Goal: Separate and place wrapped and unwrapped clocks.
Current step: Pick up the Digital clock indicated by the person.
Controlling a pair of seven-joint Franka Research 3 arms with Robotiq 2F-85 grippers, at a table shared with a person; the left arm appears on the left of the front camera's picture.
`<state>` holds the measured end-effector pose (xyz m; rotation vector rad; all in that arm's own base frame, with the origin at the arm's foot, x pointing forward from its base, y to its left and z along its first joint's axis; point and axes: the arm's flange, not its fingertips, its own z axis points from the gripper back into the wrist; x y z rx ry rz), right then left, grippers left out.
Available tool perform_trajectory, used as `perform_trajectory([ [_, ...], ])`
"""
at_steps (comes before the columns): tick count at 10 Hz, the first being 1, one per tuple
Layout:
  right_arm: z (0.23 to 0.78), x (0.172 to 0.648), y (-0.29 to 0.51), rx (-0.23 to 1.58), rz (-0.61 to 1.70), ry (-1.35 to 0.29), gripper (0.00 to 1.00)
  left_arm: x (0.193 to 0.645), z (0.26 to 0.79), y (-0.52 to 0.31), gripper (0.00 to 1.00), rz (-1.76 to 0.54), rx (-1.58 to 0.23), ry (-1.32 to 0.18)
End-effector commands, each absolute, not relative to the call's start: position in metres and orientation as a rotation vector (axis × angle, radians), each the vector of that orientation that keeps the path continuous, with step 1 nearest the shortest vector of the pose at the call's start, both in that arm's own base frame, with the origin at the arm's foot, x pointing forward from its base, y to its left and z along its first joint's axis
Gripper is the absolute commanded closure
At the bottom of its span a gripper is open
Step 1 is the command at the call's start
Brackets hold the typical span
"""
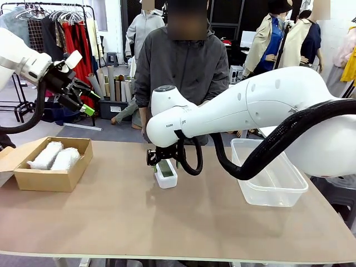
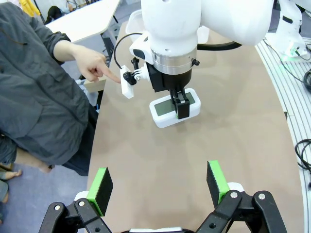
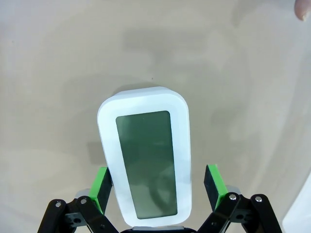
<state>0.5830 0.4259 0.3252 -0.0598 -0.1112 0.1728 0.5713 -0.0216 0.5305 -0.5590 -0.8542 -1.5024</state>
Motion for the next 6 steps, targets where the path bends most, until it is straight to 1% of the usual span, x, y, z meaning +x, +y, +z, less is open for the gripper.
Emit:
perform_trajectory([
  [1, 0.318, 0.579, 0.419, -0.047, 0.204, -0.069, 0.0, 0.57, 0.532, -0.021, 0.0, -1.496, -0.551, -0.85],
  [5, 0.306, 0.579, 0.418, -0.034, 0.238, -0.048, 0.0, 0.57, 0.532, -0.021, 0.0, -1.496, -0.551, -0.85],
  [6, 0.307, 0.579, 0.416, -0.003, 0.29, -0.05, 0.0, 0.57, 0.532, -0.021, 0.0, -1.496, -0.551, -0.85],
])
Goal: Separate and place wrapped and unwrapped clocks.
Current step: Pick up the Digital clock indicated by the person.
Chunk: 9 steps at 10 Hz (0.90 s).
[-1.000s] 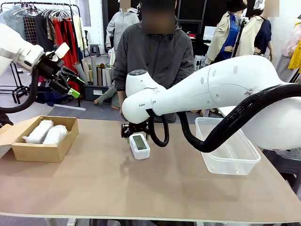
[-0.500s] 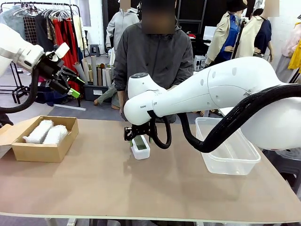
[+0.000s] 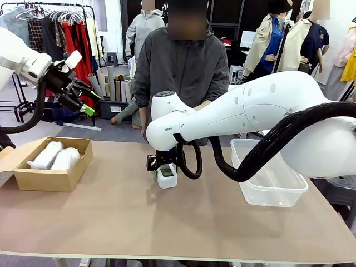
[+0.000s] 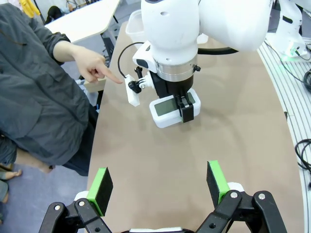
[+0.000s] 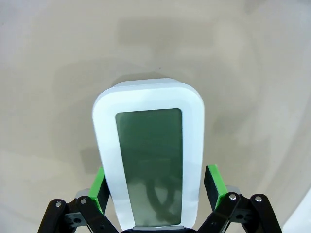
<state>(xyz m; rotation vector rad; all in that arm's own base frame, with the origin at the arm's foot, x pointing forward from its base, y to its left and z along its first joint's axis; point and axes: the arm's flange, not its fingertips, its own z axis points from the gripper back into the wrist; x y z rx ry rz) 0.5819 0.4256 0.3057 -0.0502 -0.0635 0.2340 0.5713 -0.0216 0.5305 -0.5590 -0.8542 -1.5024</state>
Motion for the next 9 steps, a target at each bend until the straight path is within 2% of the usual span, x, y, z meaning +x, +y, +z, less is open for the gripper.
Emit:
perform_trajectory([
  [1, 0.3067, 0.5816, 0.4255, -0.061, 0.205, -0.07, 0.0, 0.57, 0.5321, -0.0207, 0.0, -1.496, -0.551, -0.85],
  [3, 0.3067, 0.5816, 0.4255, -0.061, 0.205, -0.07, 0.0, 0.57, 0.5321, -0.0207, 0.0, -1.496, -0.551, -0.85],
  [4, 0.3045, 0.5823, 0.4258, -0.051, 0.231, -0.063, 0.11, 0.57, 0.5321, -0.0207, 0.0, -1.496, -0.551, -0.85],
  [8, 0.3098, 0.5814, 0.4265, -0.027, 0.232, -0.056, 0.91, 0.57, 0.5321, -0.0207, 0.0, -1.496, -0.551, -0.85],
  [9, 0.3125, 0.5807, 0.4263, -0.018, 0.239, -0.056, 1.0, 0.57, 0.5321, -0.0207, 0.0, -1.496, -0.551, -0.85],
])
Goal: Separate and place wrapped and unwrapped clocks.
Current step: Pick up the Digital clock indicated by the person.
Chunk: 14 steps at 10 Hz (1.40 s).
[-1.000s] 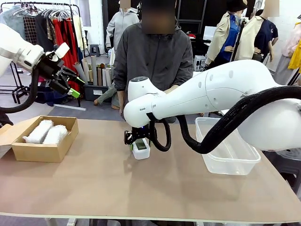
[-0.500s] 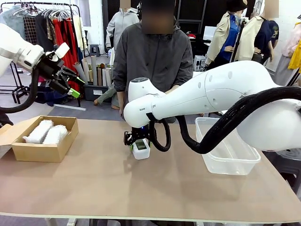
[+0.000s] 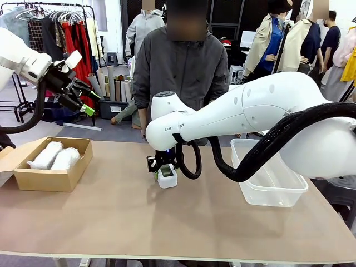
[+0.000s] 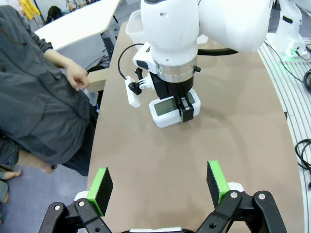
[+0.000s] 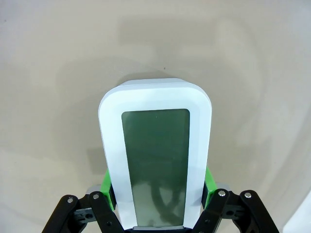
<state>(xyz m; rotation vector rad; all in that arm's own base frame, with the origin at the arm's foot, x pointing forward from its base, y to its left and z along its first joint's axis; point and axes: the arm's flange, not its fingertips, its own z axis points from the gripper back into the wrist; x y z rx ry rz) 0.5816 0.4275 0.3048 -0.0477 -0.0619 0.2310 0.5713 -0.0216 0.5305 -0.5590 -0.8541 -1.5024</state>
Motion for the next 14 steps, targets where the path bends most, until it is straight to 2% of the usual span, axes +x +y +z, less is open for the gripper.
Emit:
perform_trajectory([
  [1, 0.319, 0.579, 0.427, -0.006, 0.258, -0.055, 1.0, 0.57, 0.532, -0.021, 0.0, -1.496, -0.551, -0.85],
  [4, 0.366, 0.569, 0.429, -0.064, 0.224, -0.044, 1.0, 0.57, 0.532, -0.021, 0.0, -1.496, -0.551, -0.85],
  [8, 0.457, 0.56, 0.412, 0.038, 0.286, -0.083, 1.0, 0.57, 0.532, -0.021, 0.0, -1.496, -0.551, -0.85],
  [14, 0.579, 0.551, 0.386, 0.056, 0.252, -0.183, 1.0, 0.57, 0.532, -0.021, 0.0, -1.496, -0.551, -0.85],
])
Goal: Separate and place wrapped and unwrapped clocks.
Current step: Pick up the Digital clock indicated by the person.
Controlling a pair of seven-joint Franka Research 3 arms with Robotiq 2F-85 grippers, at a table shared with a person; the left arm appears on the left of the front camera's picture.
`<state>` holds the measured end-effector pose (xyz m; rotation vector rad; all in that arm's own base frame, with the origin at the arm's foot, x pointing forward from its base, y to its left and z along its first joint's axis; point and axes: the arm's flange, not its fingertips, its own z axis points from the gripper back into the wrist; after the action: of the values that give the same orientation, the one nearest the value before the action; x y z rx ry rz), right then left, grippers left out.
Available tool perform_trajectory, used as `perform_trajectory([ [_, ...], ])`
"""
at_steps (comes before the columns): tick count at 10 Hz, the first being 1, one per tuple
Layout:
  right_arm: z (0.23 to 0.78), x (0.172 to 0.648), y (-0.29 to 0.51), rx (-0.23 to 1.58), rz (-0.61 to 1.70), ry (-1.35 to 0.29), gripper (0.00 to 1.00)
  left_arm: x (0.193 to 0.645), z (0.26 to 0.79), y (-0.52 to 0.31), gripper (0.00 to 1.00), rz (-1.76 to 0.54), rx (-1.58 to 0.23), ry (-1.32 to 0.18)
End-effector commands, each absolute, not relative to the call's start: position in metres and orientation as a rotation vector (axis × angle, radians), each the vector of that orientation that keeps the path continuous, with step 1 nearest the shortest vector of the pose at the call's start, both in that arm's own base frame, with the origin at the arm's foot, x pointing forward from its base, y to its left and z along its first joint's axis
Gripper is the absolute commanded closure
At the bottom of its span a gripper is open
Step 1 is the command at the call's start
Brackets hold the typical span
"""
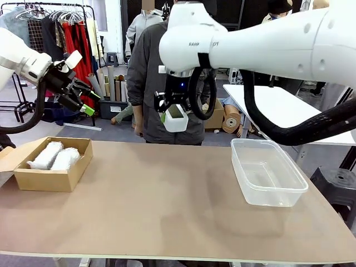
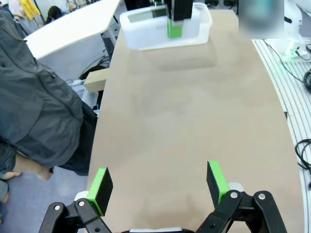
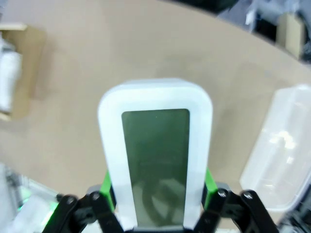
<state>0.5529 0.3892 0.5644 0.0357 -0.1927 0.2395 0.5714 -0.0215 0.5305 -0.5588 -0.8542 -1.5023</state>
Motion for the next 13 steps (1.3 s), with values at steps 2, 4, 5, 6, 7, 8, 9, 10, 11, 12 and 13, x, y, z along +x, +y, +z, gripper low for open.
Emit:
perform_trajectory([
  [2, 0.612, 0.541, 0.375, 0.061, 0.247, -0.219, 1.0, 0.57, 0.532, -0.021, 0.0, -1.496, -0.551, -0.85],
  [4, 0.634, 0.533, 0.365, 0.072, 0.232, -0.261, 1.0, 0.57, 0.532, -0.021, 0.0, -1.496, -0.551, -0.85],
  [5, 0.644, 0.531, 0.36, 0.075, 0.219, -0.283, 1.0, 0.57, 0.532, -0.021, 0.0, -1.496, -0.551, -0.85],
  [6, 0.651, 0.53, 0.356, 0.082, 0.212, -0.303, 1.0, 0.57, 0.532, -0.021, 0.0, -1.496, -0.551, -0.85],
  [7, 0.654, 0.529, 0.353, 0.083, 0.204, -0.315, 1.0, 0.57, 0.532, -0.021, 0.0, -1.496, -0.551, -0.85],
  [8, 0.655, 0.53, 0.352, 0.081, 0.203, -0.315, 1.0, 0.57, 0.532, -0.021, 0.0, -1.496, -0.551, -0.85],
  [9, 0.655, 0.53, 0.351, 0.082, 0.215, -0.322, 1.0, 0.57, 0.532, -0.021, 0.0, -1.496, -0.551, -0.85],
  [10, 0.653, 0.529, 0.354, 0.066, 0.202, -0.306, 1.0, 0.57, 0.532, -0.021, 0.0, -1.496, -0.551, -0.85],
  [11, 0.653, 0.529, 0.354, 0.066, 0.202, -0.306, 1.0, 0.57, 0.532, -0.021, 0.0, -1.496, -0.551, -0.85],
  [12, 0.653, 0.529, 0.354, 0.066, 0.202, -0.306, 1.0, 0.57, 0.532, -0.021, 0.0, -1.496, -0.551, -0.85],
  [13, 0.653, 0.529, 0.354, 0.066, 0.202, -0.306, 1.0, 0.57, 0.532, -0.021, 0.0, -1.496, -0.551, -0.85],
])
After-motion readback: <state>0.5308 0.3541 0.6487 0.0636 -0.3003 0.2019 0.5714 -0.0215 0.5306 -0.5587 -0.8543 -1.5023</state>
